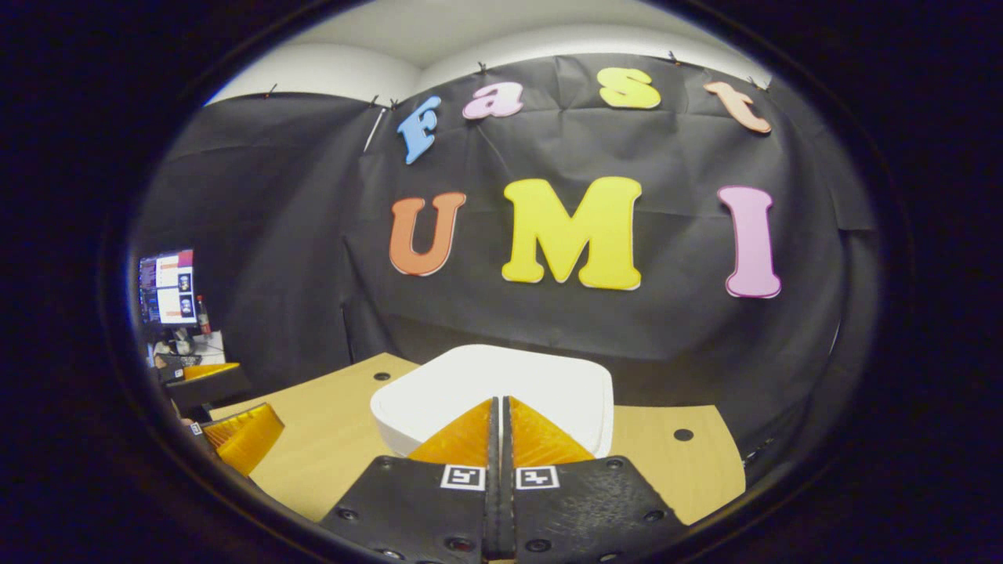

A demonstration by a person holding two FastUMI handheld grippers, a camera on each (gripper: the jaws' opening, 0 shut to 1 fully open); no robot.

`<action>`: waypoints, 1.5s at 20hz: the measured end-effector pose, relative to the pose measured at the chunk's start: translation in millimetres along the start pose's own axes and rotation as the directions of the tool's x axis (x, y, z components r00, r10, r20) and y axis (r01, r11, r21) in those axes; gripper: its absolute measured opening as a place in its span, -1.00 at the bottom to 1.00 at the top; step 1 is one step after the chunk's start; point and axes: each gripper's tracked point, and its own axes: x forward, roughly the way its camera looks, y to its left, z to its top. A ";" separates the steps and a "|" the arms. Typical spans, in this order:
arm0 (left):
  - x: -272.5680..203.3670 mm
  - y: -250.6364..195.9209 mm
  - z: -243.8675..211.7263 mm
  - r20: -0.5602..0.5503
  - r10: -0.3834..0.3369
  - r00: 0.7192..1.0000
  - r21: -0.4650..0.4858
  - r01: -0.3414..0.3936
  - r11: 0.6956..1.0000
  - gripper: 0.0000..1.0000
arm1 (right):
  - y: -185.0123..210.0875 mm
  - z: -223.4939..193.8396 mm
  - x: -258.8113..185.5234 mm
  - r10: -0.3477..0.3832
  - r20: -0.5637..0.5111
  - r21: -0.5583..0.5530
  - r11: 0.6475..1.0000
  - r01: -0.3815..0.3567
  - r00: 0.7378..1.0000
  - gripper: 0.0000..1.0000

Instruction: Press the lid of the desktop garbage bin to open it, pick up the crumpled paper on the desktop and throw it into the bin, then pick up the pop can on the desktop and drop it into the bin, and finally close the garbage bin lid.

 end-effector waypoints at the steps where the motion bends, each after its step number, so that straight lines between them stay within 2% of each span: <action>1: 0.0 -1.3 -4.7 -0.009 -0.002 1.000 0.005 0.002 1.000 0.95 | -1.8 -0.2 -2.7 -0.004 -0.006 -0.007 1.000 0.004 1.000 -1.00; 7: 0.4 -6.3 -18.2 -0.022 -0.012 1.000 0.008 0.012 1.000 0.95 | -7.1 -17.7 13.1 -0.008 -0.060 0.041 0.999 0.011 0.998 -1.00; 10: -0.1 -4.7 -20.5 -0.020 -0.010 1.000 -0.014 0.009 1.000 0.95 | -6.3 -17.6 12.1 -0.025 -0.066 -0.036 0.999 0.023 0.998 -0.99; 11: -0.5 -5.1 -21.2 -0.022 -0.013 1.000 -0.023 0.012 1.000 0.95 | -7.9 -15.2 11.4 -0.023 -0.061 -0.028 0.999 0.021 0.998 -0.99; 13: -1.0 -4.0 -22.4 -0.023 -0.011 1.000 -0.028 0.010 1.000 0.95 | -9.8 -5.1 8.9 -0.021 -0.014 0.057 0.998 0.022 1.000 -0.94; 14: -2.1 -1.8 -21.7 -0.022 -0.005 1.000 -0.024 0.005 1.000 0.95 | -22.0 -4.3 5.0 -0.067 -0.005 0.072 0.995 0.067 0.998 -0.99; 15: -2.4 0.9 -21.4 -0.023 0.002 1.000 -0.020 -0.003 1.000 0.95 | -26.7 0.4 0.1 -0.084 0.011 0.074 0.994 0.083 0.996 -0.80; 16: -2.6 2.7 -20.6 -0.021 0.008 1.000 -0.017 -0.009 1.000 0.95 | -25.3 3.5 -1.2 -0.081 0.026 0.086 0.993 0.078 0.996 -0.22; 17: -2.9 2.4 -18.5 -0.017 0.008 1.000 -0.017 -0.009 1.000 0.95 | -21.8 11.2 -7.0 -0.067 0.059 0.110 0.992 0.061 0.996 -0.12; 19: -3.6 0.1 -18.4 -0.013 0.004 1.000 -0.017 -0.004 1.000 0.95 | -26.3 35.1 -20.4 -0.081 0.148 0.126 0.990 0.062 0.986 0.67; 20: -2.6 -1.4 -19.5 -0.014 0.001 1.000 -0.020 -0.001 1.000 0.95 | -26.9 38.2 -27.6 -0.089 0.175 0.114 0.991 0.069 0.981 0.95; 24: -1.2 -8.8 -26.7 -0.031 -0.012 0.999 -0.024 0.012 1.000 0.95 | -22.3 35.9 -45.9 -0.084 0.222 0.092 0.994 0.064 0.971 0.94; 30: -1.4 -13.5 -35.3 -0.045 -0.013 0.999 0.005 0.013 1.000 0.94 | -22.3 23.5 -77.8 -0.121 0.289 0.093 0.991 0.098 0.950 0.94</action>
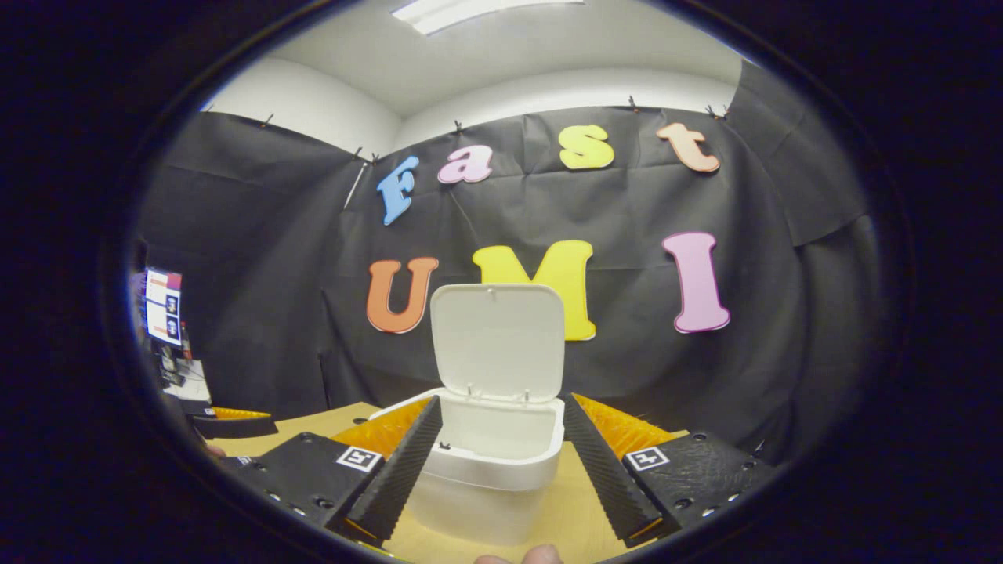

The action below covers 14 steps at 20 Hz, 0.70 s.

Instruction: Press the lid of the desktop garbage bin to open it, pick up the crumpled paper on the desktop and throw it into the bin, then pick up the pop can on the desktop and drop it into the bin, and finally close the garbage bin lid.

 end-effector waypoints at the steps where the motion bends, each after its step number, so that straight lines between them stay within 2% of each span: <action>1: 0.9 0.2 -2.6 -0.004 0.003 1.000 0.000 -0.003 1.000 0.94 | -1.6 -1.0 -5.5 -0.004 0.003 0.004 1.000 0.004 1.000 0.94; 5: -1.2 -3.0 -21.8 -0.047 -0.006 0.999 -0.011 0.006 1.000 0.95 | -2.2 -21.6 -30.3 -0.011 -0.024 0.011 1.000 0.011 1.000 0.93; 8: -0.3 -3.9 -47.9 -0.121 -0.022 0.992 -0.034 0.018 0.999 0.95 | -5.6 -43.3 -47.8 -0.023 -0.049 -0.001 1.000 0.023 0.999 0.94; 12: -18.3 -14.9 -94.2 -0.232 -0.049 0.971 -0.055 0.037 0.998 0.96 | -4.9 -76.2 -65.2 -0.033 -0.086 -0.034 0.999 0.030 0.996 0.94; 14: -25.1 -25.2 -118.0 -0.288 -0.086 0.954 -0.050 0.075 0.996 0.96 | -5.8 -89.6 -72.7 -0.026 -0.107 -0.026 0.999 0.023 0.994 0.93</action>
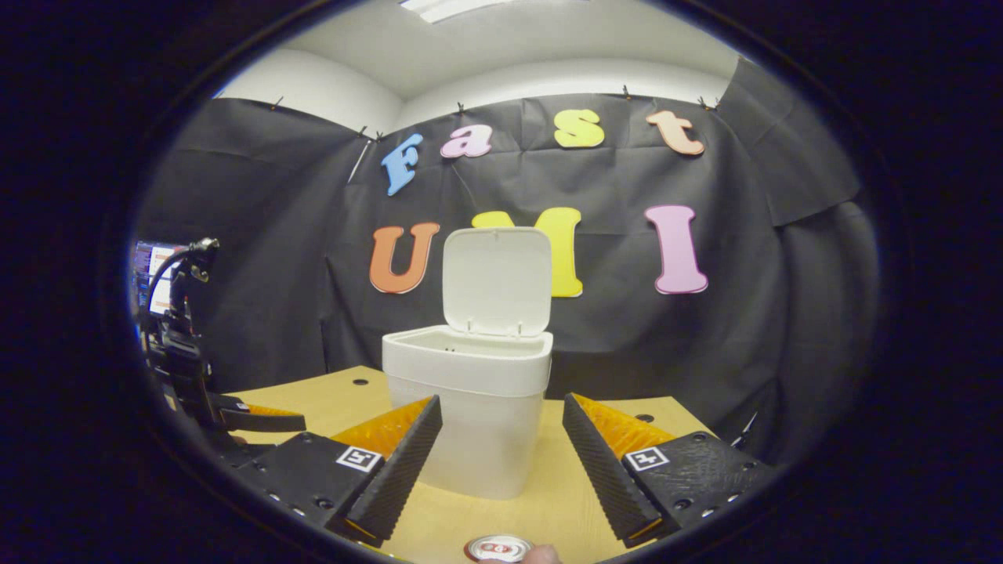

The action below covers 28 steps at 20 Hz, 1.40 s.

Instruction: Press the lid of the desktop garbage bin to open it, pick up the crumpled paper on the desktop and throw it into the bin, then pick up the pop can on the desktop and drop it into the bin, and finally close the garbage bin lid.

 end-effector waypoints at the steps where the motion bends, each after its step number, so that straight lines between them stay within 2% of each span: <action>1: -0.2 -3.6 -14.6 -0.037 -0.011 0.999 0.009 0.012 1.000 0.96 | -0.8 -7.8 -2.8 -0.003 -0.013 0.008 1.000 0.003 1.000 0.92; 4: -2.3 -9.0 -53.2 -0.137 -0.022 0.990 0.018 0.024 1.000 0.97 | -2.0 -29.6 -12.2 -0.002 -0.048 0.023 1.000 0.003 0.999 0.92; 10: -1.1 -8.8 -97.0 -0.251 -0.015 0.968 -0.037 0.006 0.999 0.96 | -12.7 -46.5 -25.2 -0.035 -0.041 -0.015 0.999 0.035 0.999 0.92; 15: -1.8 -17.7 -119.1 -0.320 -0.039 0.947 -0.061 0.020 0.998 0.98 | -10.8 -55.8 -31.0 -0.037 -0.039 -0.040 0.999 0.035 0.999 0.92; 22: -2.3 -22.0 -139.2 -0.390 -0.021 0.921 -0.076 -0.009 0.997 1.00 | -25.7 -76.5 -35.9 -0.068 -0.074 0.010 0.998 0.069 0.995 0.91; 25: 0.2 -19.2 -134.6 -0.390 0.017 0.921 -0.047 -0.039 0.998 0.82 | -23.2 -83.3 -39.5 -0.066 -0.080 0.031 0.997 0.069 0.995 0.96; 27: 2.7 -14.4 -129.9 -0.388 0.045 0.921 -0.012 -0.053 0.999 0.72 | -14.0 -93.4 -41.1 -0.052 -0.098 0.039 0.998 0.057 0.994 0.91; 28: 4.4 -13.3 -127.0 -0.387 0.046 0.921 -0.010 -0.054 0.998 0.60 | -9.3 -97.9 -42.2 -0.044 -0.108 0.041 0.998 0.048 0.993 0.91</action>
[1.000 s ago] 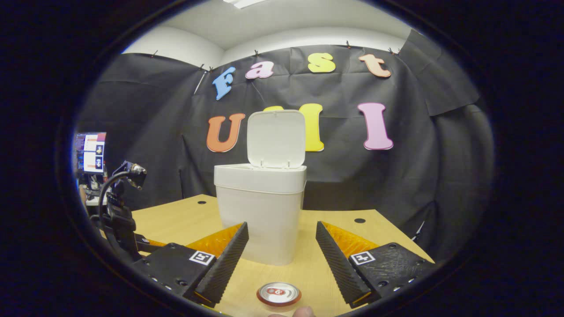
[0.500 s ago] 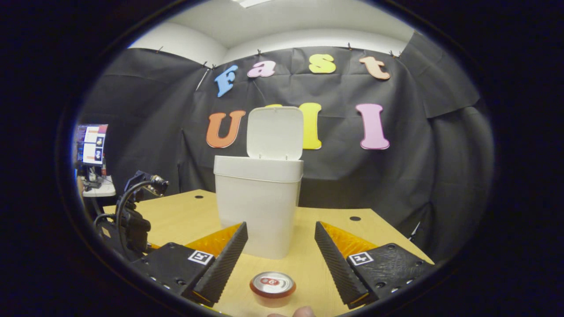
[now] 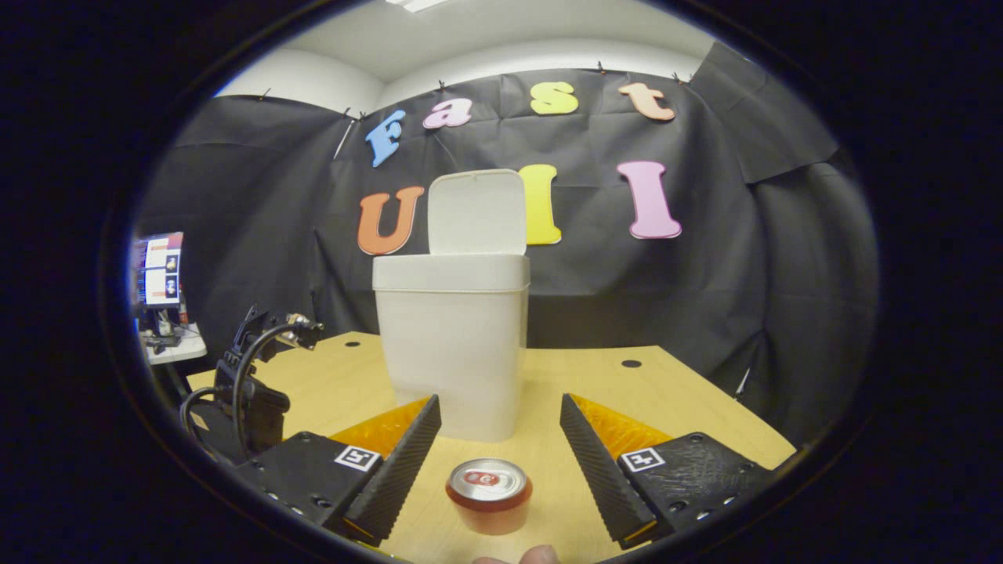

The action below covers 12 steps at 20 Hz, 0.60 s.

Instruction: Press the lid of the desktop garbage bin to open it, pick up the crumpled paper on the desktop and throw it into the bin, then pick up the pop can on the desktop and drop it into the bin, and finally close the garbage bin lid.

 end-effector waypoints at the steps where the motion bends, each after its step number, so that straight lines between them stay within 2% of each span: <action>1: -0.6 1.2 4.3 -0.006 0.001 1.000 -0.011 -0.001 1.000 0.53 | 3.8 -3.4 -0.9 0.006 -0.008 0.000 1.000 -0.006 1.000 0.91; 3: 0.1 6.3 14.4 -0.014 0.014 1.000 -0.034 -0.014 0.999 0.29 | 10.2 -7.7 -1.6 0.018 -0.018 -0.001 1.000 -0.018 1.000 0.91; 4: 0.7 8.5 20.5 -0.016 0.014 1.000 -0.038 -0.015 0.999 0.07 | 11.2 -8.6 -2.8 0.018 -0.019 -0.006 1.000 -0.018 1.000 0.94; 5: 1.2 10.1 27.0 -0.016 0.011 1.000 -0.040 -0.011 0.999 0.01 | 11.0 -7.7 -2.7 0.014 -0.014 -0.012 1.000 -0.015 1.000 0.91; 6: 2.1 11.2 33.9 -0.015 0.007 1.000 -0.047 -0.008 0.999 -0.14 | 10.5 -8.2 -3.5 0.011 -0.012 -0.014 1.000 -0.011 1.000 0.94; 8: 4.1 9.0 50.6 -0.012 -0.017 1.000 -0.053 0.016 0.998 -0.31 | 11.3 -10.7 -3.1 0.009 -0.016 -0.006 1.000 -0.010 1.000 0.92; 9: 4.7 5.5 60.0 -0.011 -0.039 0.999 -0.058 0.038 0.998 -0.34 | 10.9 -11.4 -3.3 0.004 -0.017 -0.001 1.000 -0.004 1.000 0.96; 10: 4.9 1.7 70.1 -0.011 -0.057 0.998 -0.065 0.057 0.996 -0.39 | 9.4 -13.2 -3.5 -0.003 -0.017 0.001 1.000 0.003 1.000 0.92; 11: 4.8 -0.4 82.2 -0.006 -0.065 0.998 -0.066 0.064 0.996 -0.33 | 8.9 -14.4 -3.2 -0.006 -0.021 0.003 1.000 0.006 1.000 0.92; 12: 4.3 -0.6 96.6 0.006 -0.063 0.998 -0.060 0.063 0.996 -0.40 | 9.3 -17.6 -2.6 -0.008 -0.027 0.005 1.000 0.009 1.000 0.91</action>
